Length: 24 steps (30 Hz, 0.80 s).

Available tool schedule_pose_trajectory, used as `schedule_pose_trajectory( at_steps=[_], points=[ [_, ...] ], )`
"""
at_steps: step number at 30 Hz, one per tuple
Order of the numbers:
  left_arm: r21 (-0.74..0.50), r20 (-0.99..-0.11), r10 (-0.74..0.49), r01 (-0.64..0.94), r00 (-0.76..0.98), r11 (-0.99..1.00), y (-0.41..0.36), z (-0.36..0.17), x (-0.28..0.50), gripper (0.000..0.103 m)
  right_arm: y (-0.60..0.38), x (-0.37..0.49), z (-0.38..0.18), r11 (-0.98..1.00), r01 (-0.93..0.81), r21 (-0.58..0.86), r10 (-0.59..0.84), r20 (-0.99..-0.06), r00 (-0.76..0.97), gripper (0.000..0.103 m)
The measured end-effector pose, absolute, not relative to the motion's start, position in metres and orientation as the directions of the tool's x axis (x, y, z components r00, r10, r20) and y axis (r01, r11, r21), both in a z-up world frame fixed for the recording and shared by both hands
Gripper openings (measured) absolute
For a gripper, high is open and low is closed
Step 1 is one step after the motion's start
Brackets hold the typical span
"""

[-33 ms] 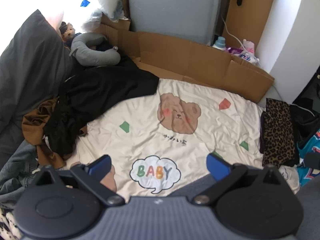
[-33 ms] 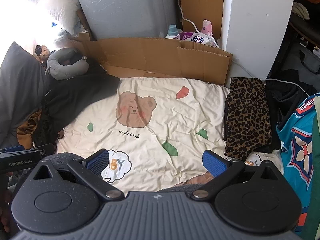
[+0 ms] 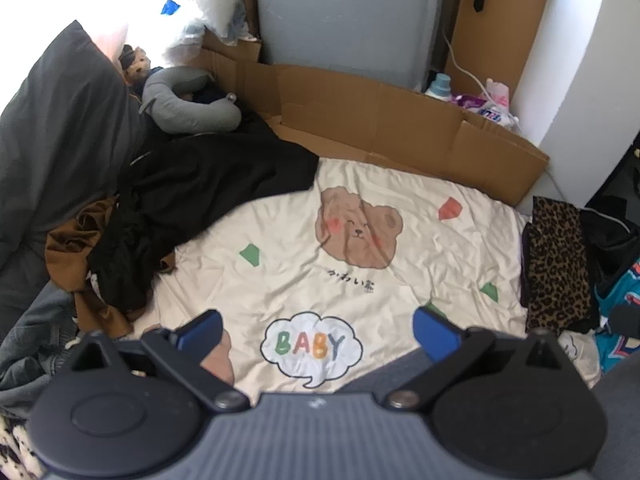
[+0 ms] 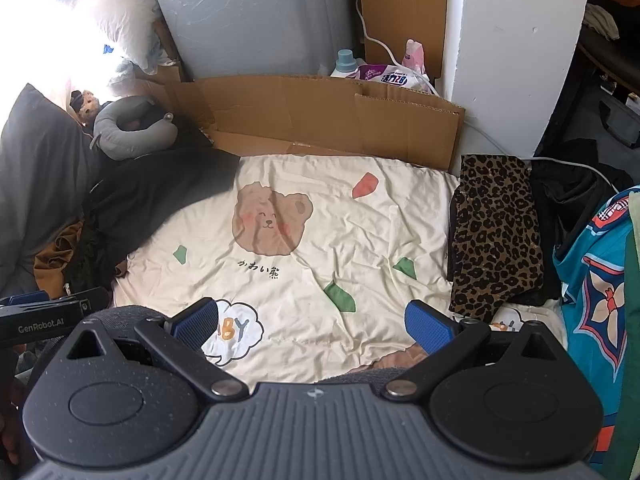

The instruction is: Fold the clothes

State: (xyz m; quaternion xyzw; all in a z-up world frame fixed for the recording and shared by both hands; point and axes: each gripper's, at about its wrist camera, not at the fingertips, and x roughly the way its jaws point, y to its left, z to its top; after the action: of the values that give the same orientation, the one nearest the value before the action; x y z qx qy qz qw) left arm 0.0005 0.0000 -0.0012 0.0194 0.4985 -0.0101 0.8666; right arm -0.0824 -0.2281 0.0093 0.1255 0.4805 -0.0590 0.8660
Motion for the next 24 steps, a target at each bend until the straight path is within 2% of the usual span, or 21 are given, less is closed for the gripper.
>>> schedule_pose_trajectory(
  at_steps=[2,24],
  points=[
    [0.051,-0.854,0.026,0.034,0.52,0.998,-0.0019,-0.0026,-0.0003,0.102,-0.2282,-0.0827,0.0089,0.961,0.223,0.166,0.023,-0.846,0.532,0.102],
    [0.04,-0.855,0.014,0.038,0.519,0.999,0.0016,0.0017,0.0025,0.102,-0.2271,-0.0832,0.0105,0.962,0.222,0.157,0.015,-0.846,0.533,0.102]
  ],
)
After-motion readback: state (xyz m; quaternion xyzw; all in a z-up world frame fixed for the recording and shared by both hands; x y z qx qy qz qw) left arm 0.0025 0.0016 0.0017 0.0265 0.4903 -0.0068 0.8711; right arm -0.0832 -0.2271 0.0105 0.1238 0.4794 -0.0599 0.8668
